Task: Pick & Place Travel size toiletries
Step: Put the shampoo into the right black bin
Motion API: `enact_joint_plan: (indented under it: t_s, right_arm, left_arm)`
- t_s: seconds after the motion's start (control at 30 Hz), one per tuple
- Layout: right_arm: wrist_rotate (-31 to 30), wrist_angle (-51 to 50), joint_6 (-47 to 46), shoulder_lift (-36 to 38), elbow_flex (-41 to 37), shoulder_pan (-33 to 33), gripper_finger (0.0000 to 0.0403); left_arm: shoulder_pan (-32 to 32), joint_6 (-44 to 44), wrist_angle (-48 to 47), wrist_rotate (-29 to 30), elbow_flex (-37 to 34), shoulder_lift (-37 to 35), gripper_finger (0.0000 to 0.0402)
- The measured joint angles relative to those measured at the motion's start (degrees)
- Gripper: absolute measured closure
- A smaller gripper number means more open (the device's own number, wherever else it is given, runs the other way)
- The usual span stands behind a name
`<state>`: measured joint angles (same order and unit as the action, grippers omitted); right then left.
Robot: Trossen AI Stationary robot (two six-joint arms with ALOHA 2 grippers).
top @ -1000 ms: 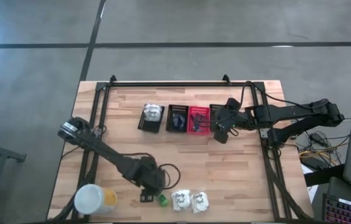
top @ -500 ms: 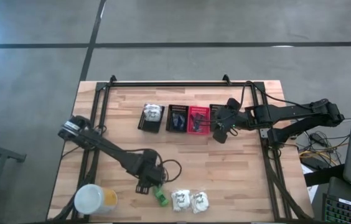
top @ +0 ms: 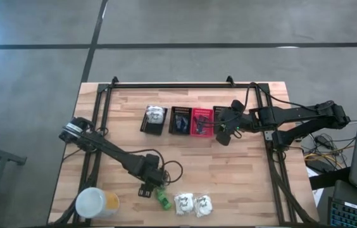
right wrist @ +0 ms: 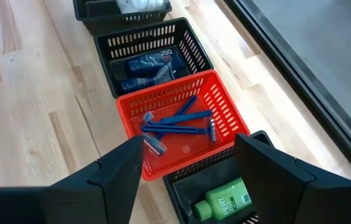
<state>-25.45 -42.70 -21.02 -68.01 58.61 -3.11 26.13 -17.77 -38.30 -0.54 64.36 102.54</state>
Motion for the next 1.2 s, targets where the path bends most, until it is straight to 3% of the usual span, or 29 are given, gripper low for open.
enact_joint_plan:
  t_s: [0.43, 0.63, 0.8, 0.93, 1.07, 1.2]
  right_arm:
    - [0.2, 0.2, -1.5, 0.0, 0.0, 0.0, 0.0137]
    - [5.6, 3.0, -2.5, 0.0, 0.0, 0.0, 0.0154]
    - [12.6, 9.7, -7.7, 0.0, -0.2, 1.6, 0.016]
    - [20.0, 15.5, -12.1, -0.1, -0.7, 3.4, 0.0156]
    - [25.4, 19.2, -15.9, -2.0, -0.9, 4.3, 0.0145]
    - [27.6, 19.3, -18.6, -5.3, -0.9, 4.3, 0.0136]
  left_arm:
    - [-0.7, -2.4, -1.2, 0.5, 0.2, -0.1, 0.0276]
    - [-2.3, -7.8, -5.9, 9.0, 2.5, -3.6, 0.0275]
    - [-3.8, -12.4, -1.3, 24.8, 3.0, -9.8, 0.0276]
    - [-5.3, -10.3, 5.0, 34.6, 3.0, -13.3, 0.0277]
    - [-8.5, -4.7, 11.2, 36.0, 3.1, -13.3, 0.0278]
    - [-11.8, 1.9, 11.6, 36.4, 6.0, -10.8, 0.0278]
